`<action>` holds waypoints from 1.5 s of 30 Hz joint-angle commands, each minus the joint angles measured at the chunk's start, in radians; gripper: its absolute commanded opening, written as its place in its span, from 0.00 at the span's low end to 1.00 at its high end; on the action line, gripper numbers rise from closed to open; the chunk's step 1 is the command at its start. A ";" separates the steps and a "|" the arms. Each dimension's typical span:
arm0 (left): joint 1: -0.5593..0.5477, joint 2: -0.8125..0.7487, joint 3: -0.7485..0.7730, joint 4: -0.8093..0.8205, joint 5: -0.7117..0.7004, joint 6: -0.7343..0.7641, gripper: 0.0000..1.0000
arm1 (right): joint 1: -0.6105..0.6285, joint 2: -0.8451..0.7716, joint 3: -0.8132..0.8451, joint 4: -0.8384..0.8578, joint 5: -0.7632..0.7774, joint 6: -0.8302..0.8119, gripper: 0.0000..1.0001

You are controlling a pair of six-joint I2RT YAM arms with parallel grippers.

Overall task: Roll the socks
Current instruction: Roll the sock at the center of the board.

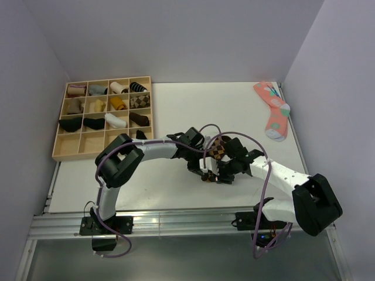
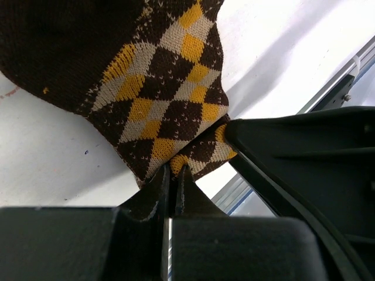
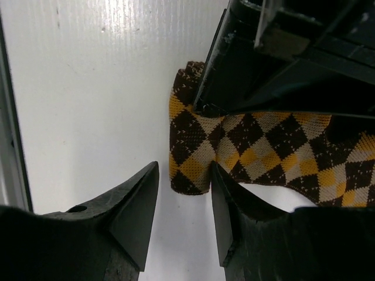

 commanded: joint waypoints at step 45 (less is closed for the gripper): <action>-0.041 -0.323 -0.712 1.081 -0.405 -0.472 0.38 | -0.107 0.434 0.336 -0.377 -0.096 0.007 0.06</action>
